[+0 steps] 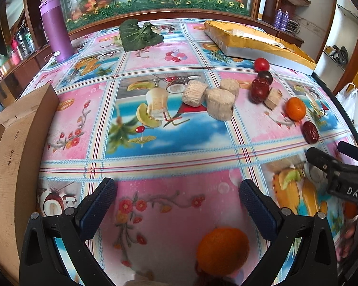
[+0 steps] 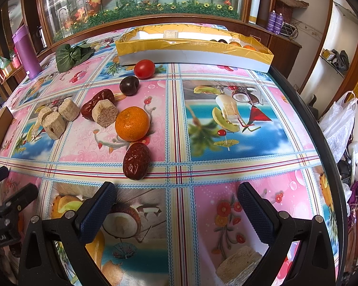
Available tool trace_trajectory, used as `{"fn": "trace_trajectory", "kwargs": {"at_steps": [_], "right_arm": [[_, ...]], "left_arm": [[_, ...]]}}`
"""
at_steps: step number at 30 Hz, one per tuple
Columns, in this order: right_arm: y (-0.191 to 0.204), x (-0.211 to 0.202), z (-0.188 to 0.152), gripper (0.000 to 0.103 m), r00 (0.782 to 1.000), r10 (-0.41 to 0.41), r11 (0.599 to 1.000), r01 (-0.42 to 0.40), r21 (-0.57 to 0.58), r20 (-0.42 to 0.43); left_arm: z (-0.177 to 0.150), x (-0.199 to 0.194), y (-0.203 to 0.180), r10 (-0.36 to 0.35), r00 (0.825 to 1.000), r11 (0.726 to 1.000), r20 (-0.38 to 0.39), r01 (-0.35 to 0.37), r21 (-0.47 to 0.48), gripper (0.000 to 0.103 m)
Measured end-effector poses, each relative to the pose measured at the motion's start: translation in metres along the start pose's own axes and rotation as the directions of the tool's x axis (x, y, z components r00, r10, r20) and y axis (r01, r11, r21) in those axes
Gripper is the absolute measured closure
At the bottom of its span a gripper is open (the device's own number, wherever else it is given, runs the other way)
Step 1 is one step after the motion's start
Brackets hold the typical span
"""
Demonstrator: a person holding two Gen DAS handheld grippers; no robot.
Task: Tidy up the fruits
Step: 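Move both tools toward the fruits and cakes on the tablecloth, then grasp a tan cylindrical cake with the left tool while the right tool grasps an orange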
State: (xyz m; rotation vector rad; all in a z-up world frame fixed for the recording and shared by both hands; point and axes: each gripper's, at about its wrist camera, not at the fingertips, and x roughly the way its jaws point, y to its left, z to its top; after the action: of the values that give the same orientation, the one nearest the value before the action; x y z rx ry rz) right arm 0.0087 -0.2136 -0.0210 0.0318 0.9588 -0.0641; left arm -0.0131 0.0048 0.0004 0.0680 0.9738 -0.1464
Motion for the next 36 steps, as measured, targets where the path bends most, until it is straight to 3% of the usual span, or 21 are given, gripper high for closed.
{"fn": "trace_trajectory", "kwargs": {"at_steps": [13, 15, 17, 20, 22, 25, 28, 29, 31, 32, 33, 35, 36], "right_arm": [[0.001, -0.001, 0.0, 0.001, 0.998, -0.001, 1.0, 0.001, 0.0, -0.055], [0.001, 0.0, 0.002, 0.001, 0.998, -0.002, 1.0, 0.002, 0.0, -0.064], [0.001, 0.0, 0.003, 0.001, 0.997, -0.003, 1.0, 0.003, 0.004, -0.071], [0.0, -0.014, 0.004, 0.001, 1.0, 0.003, 1.0, -0.003, 0.02, -0.017], [-0.002, -0.038, 0.006, 0.001, 0.997, 0.018, 0.999, -0.02, 0.031, 0.07], [-0.006, -0.09, 0.006, 0.001, 0.968, 0.02, 0.999, -0.031, 0.037, 0.251], [-0.01, -0.146, -0.002, 0.001, 0.893, -0.053, 0.998, 0.029, 0.061, 0.447], [-0.012, -0.162, -0.006, 0.001, 0.86, -0.073, 0.997, 0.045, 0.067, 0.505], [-0.016, -0.18, -0.014, 0.001, 0.822, -0.076, 0.997, 0.047, 0.066, 0.564], [-0.016, -0.182, -0.015, 0.001, 0.824, -0.072, 0.997, 0.046, 0.061, 0.561], [-0.017, -0.179, -0.014, 0.001, 0.846, -0.073, 0.997, 0.049, 0.059, 0.528], [-0.023, -0.158, -0.011, 0.001, 0.919, -0.05, 0.998, 0.03, 0.057, 0.391], [-0.028, -0.147, -0.015, 0.001, 0.944, -0.019, 0.998, -0.001, 0.061, 0.33]], "left_arm": [[0.002, -0.002, 0.005, -0.038, 0.998, 0.999, -0.051, 0.039, 0.028, 0.001], [0.004, -0.007, 0.012, -0.071, 0.996, 0.997, -0.051, 0.07, -0.009, 0.007], [0.006, -0.02, 0.022, -0.119, 0.993, 0.991, -0.022, 0.117, -0.056, 0.017], [0.01, -0.06, 0.037, -0.091, 0.988, 0.993, 0.122, 0.099, -0.067, 0.017], [0.011, -0.096, 0.049, -0.052, 0.967, 0.994, 0.251, 0.074, -0.078, 0.017], [0.009, -0.149, 0.066, 0.015, 0.904, 0.994, 0.428, 0.035, -0.108, 0.016], [0.005, -0.191, 0.08, 0.042, 0.843, 0.992, 0.536, 0.028, -0.121, 0.0], [0.003, -0.201, 0.083, 0.024, 0.827, 0.994, 0.561, 0.042, -0.105, 0.0], [0.005, -0.202, 0.087, 0.002, 0.842, 0.995, 0.539, 0.055, -0.089, 0.0], [0.007, -0.197, 0.088, -0.006, 0.861, 0.995, 0.509, 0.057, -0.085, 0.0], [0.006, -0.19, 0.089, -0.012, 0.881, 0.994, 0.474, 0.06, -0.086, 0.0], [-0.001, -0.174, 0.089, -0.051, 0.907, 0.993, 0.418, 0.089, -0.072, 0.0], [-0.008, -0.168, 0.087, -0.07, 0.915, 0.993, 0.398, 0.102, -0.061, 0.0]]}}
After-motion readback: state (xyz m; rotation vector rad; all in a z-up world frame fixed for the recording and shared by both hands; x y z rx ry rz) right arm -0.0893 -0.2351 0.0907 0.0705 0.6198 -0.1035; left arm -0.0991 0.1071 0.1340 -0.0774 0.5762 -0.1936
